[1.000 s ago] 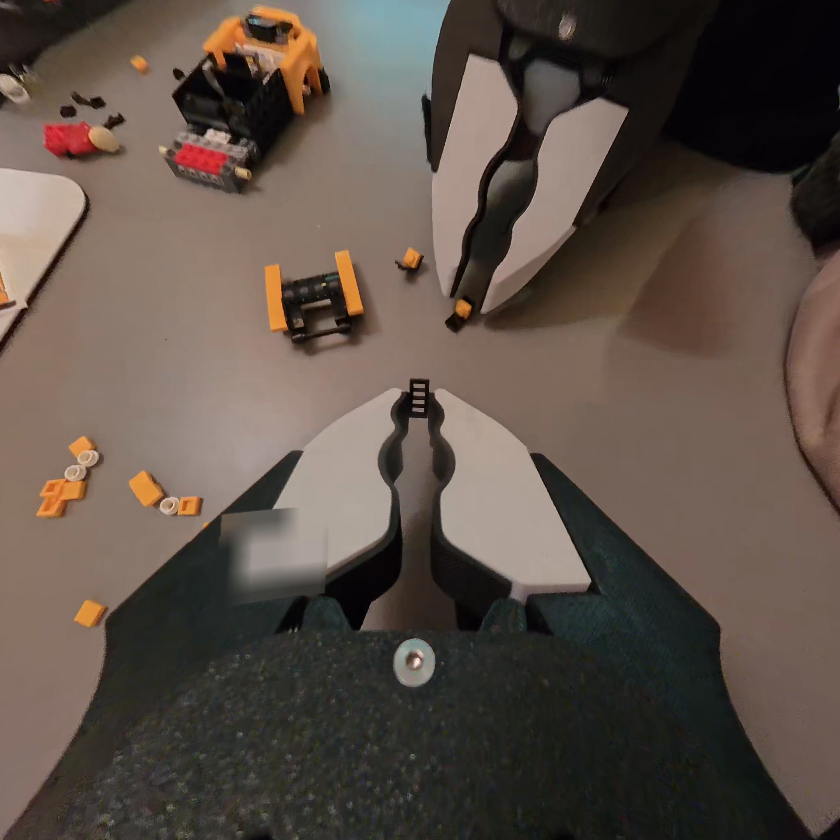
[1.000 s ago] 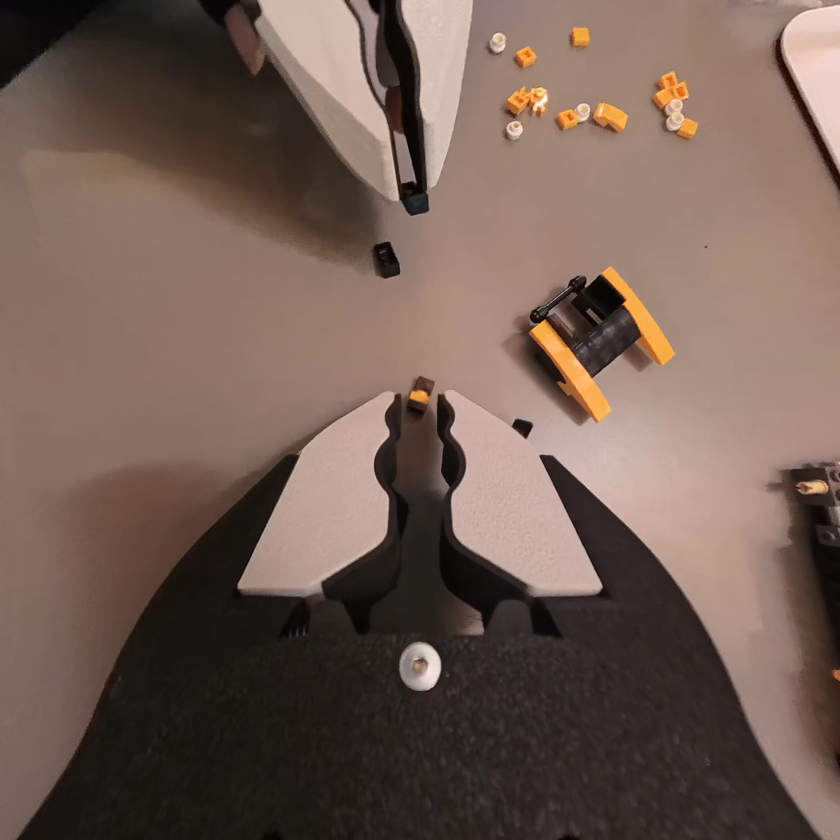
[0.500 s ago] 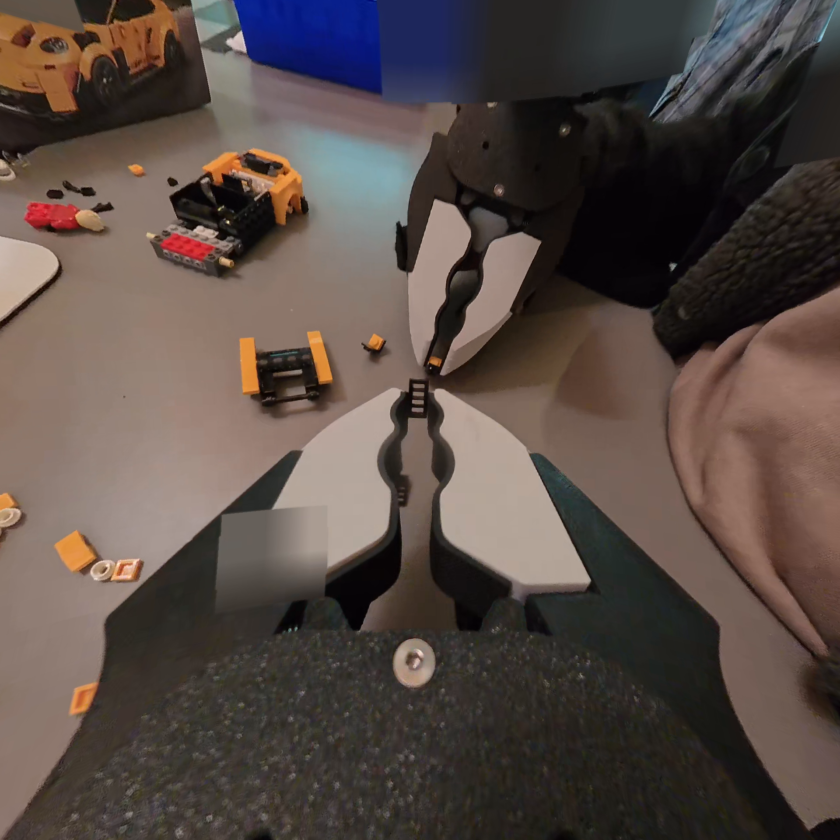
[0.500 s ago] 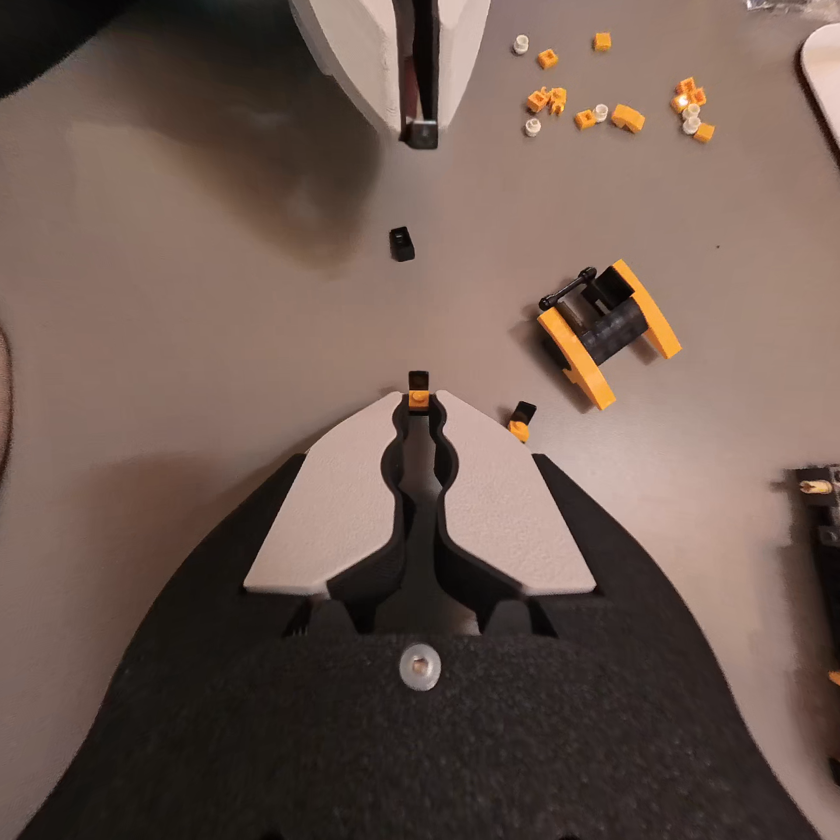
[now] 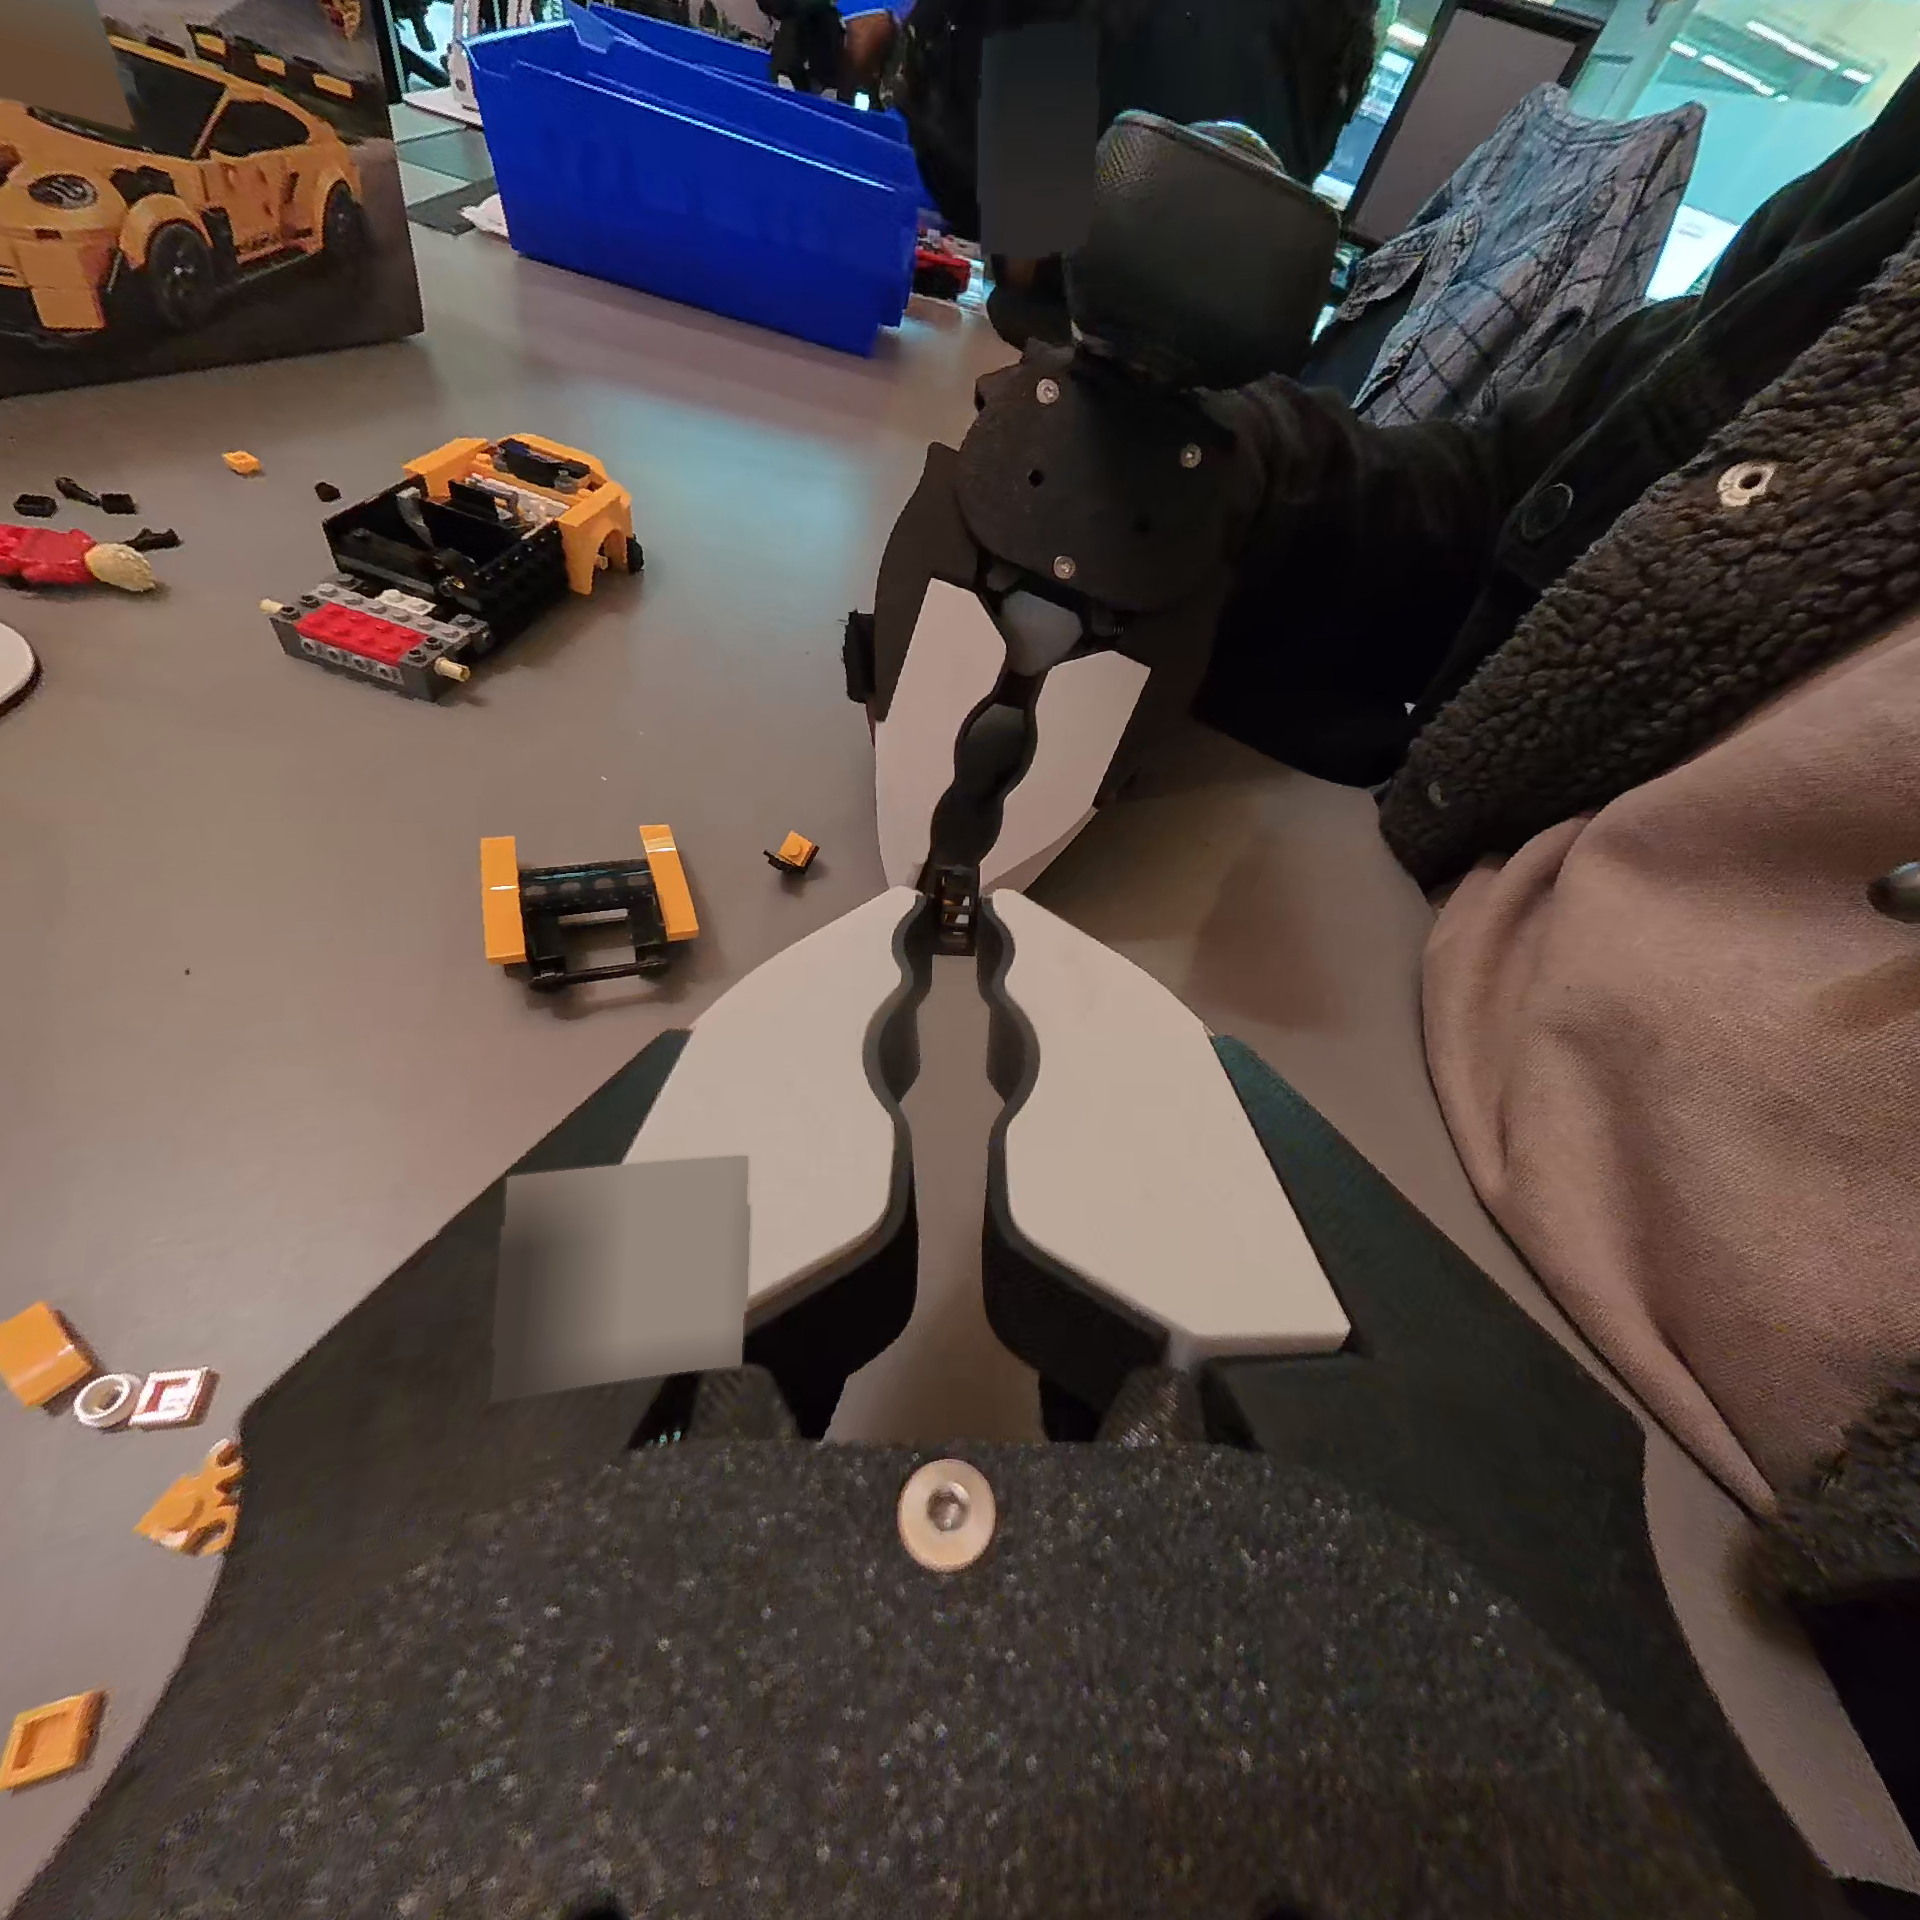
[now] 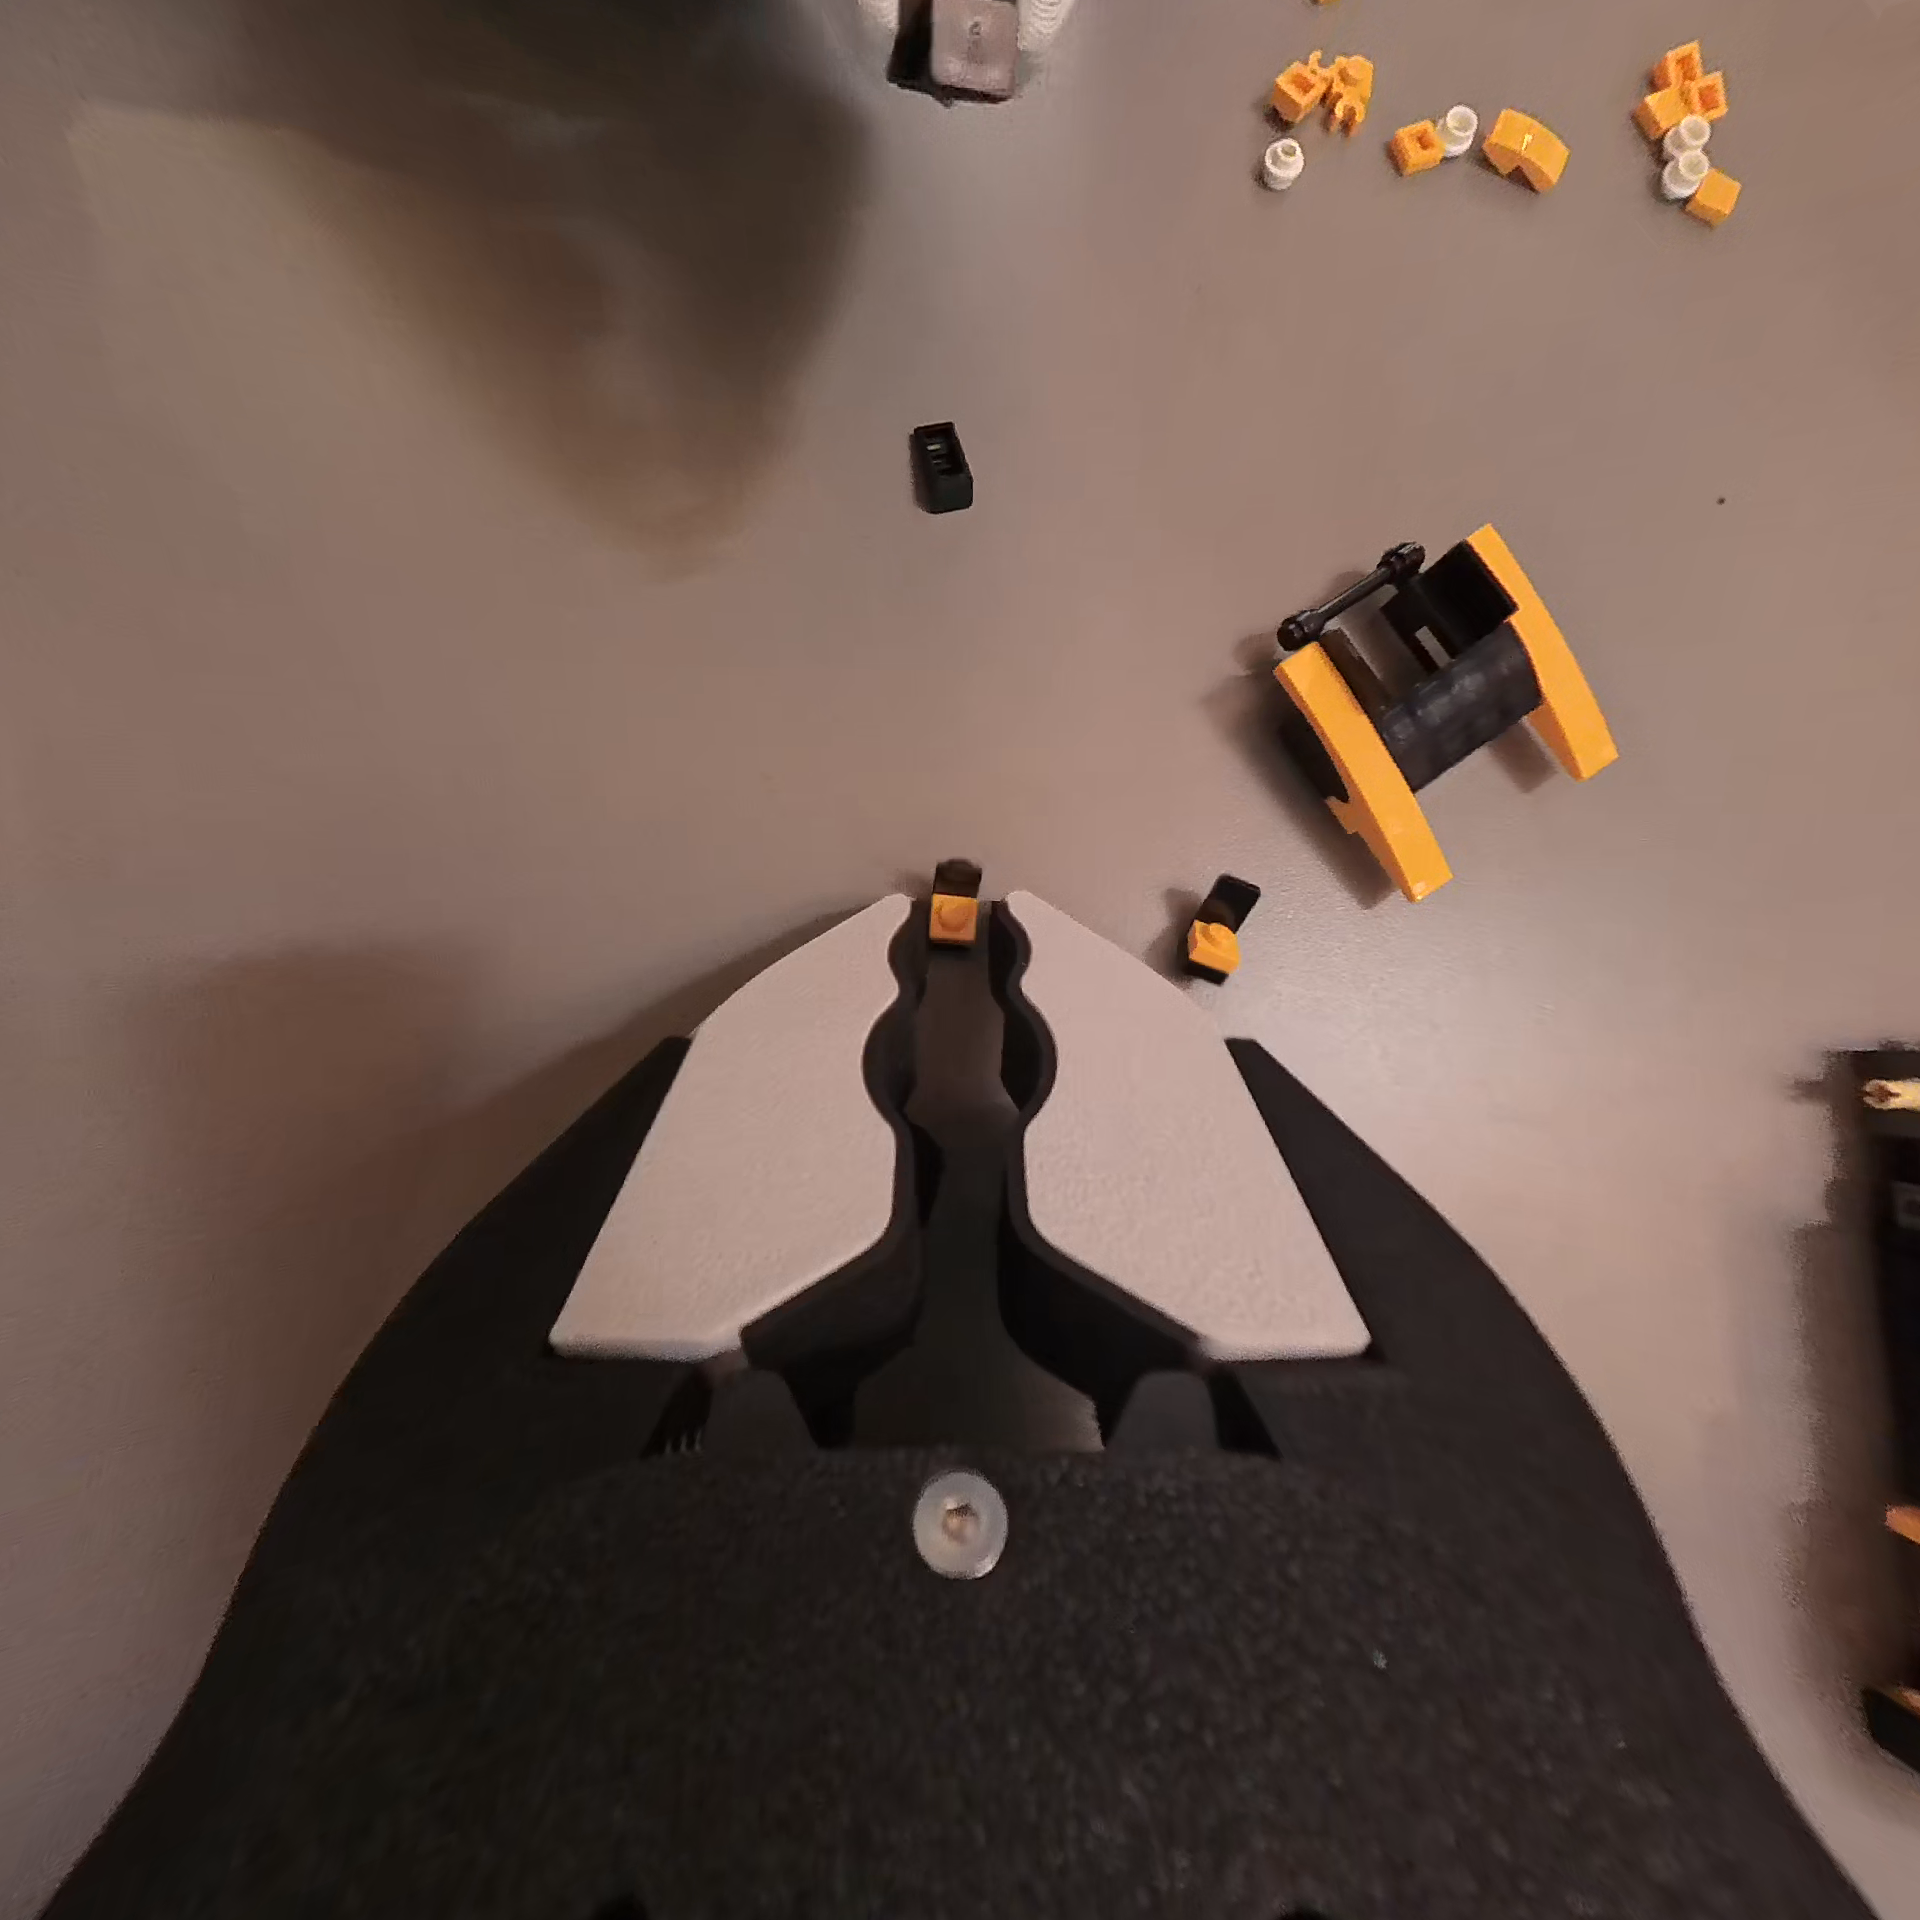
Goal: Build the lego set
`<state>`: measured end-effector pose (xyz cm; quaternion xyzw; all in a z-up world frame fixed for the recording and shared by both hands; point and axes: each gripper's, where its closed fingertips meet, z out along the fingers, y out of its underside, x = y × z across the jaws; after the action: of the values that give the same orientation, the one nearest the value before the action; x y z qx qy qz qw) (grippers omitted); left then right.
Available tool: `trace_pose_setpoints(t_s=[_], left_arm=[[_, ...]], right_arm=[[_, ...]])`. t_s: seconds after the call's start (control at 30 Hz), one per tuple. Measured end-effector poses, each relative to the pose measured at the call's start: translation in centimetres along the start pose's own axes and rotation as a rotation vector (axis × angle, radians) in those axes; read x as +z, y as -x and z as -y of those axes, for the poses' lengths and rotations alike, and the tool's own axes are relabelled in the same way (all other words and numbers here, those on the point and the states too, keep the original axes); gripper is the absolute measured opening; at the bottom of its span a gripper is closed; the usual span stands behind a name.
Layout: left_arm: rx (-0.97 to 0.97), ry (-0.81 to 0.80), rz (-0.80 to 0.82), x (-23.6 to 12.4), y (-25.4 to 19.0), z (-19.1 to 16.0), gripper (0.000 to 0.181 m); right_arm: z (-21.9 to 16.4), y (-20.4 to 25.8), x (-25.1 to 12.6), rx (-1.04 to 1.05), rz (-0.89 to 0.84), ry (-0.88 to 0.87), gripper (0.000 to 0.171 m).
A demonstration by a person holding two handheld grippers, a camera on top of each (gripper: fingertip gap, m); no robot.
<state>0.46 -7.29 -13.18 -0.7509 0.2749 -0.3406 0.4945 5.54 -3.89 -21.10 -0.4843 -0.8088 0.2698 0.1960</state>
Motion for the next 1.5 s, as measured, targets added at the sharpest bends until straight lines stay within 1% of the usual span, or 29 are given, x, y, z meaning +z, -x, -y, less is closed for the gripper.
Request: trace_pose_setpoints(t_s=[0.23, 0.33, 0.43, 0.53, 0.67, 0.73, 0.8, 0.93, 1.07, 1.2, 1.33, 1.43, 1.5], left_arm=[[-0.004, 0.008, -0.004, 0.2, 0.0, -0.2, 0.007], [-0.005, 0.009, -0.005, 0.2, 0.0, -0.2, 0.007], [-0.006, 0.008, -0.011, 0.3, -0.1, -0.2, 0.007], [-0.016, -0.007, -0.027, 0.3, -0.2, -0.1, 0.007], [-0.043, -0.056, -0.074, 0.2, -0.7, 0.5, 0.007], [-0.060, -0.090, -0.091, 0.0, -0.8, 0.9, 0.007], [-0.076, -0.113, -0.093, -0.1, -0.6, 1.2, 0.007], [-0.090, -0.135, -0.099, -0.1, -0.5, 1.4, 0.007], [-0.091, -0.184, -0.101, -0.1, -0.8, 2.3, 0.007], [-0.091, -0.269, -0.103, -0.3, -1.3, 3.8, 0.007], [-0.105, -0.360, -0.131, -0.5, -2.1, 5.4, 0.007], [-0.119, -0.385, -0.170, -0.3, -2.8, 5.9, 0.007], [-0.124, -0.380, -0.187, 0.0, -3.1, 5.8, 0.007]], right_arm=[[-0.6, 0.1, -0.5, 0.014, 0.032, 0.018, 0.015], [-0.8, 0.1, -0.7, 0.011, 0.043, 0.017, 0.014], [-0.5, 0.2, -0.4, -0.006, 0.044, 0.015, 0.008], [-0.2, 0.4, -0.1, -0.073, 0.082, 0.015, 0.008], [0.4, 0.7, 0.4, -0.258, 0.176, 0.069, 0.008], [0.8, 0.6, 0.7, -0.289, 0.210, 0.093, 0.009], [1.4, 0.4, 0.4, -0.284, 0.231, 0.080, 0.012], [3.6, -0.4, -1.8, -0.212, 0.189, -0.076, 0.017], [7.5, -1.4, -4.5, -0.122, 0.079, -0.336, 0.018], [10.8, -1.2, -6.9, -0.044, 0.037, -0.558, 0.020], [12.4, -0.3, -8.3, -0.011, 0.073, -0.703, 0.020], [12.7, 0.8, -8.6, -0.004, 0.158, -0.756, 0.019], [12.7, 1.2, -8.3, -0.001, 0.195, -0.760, 0.018]])
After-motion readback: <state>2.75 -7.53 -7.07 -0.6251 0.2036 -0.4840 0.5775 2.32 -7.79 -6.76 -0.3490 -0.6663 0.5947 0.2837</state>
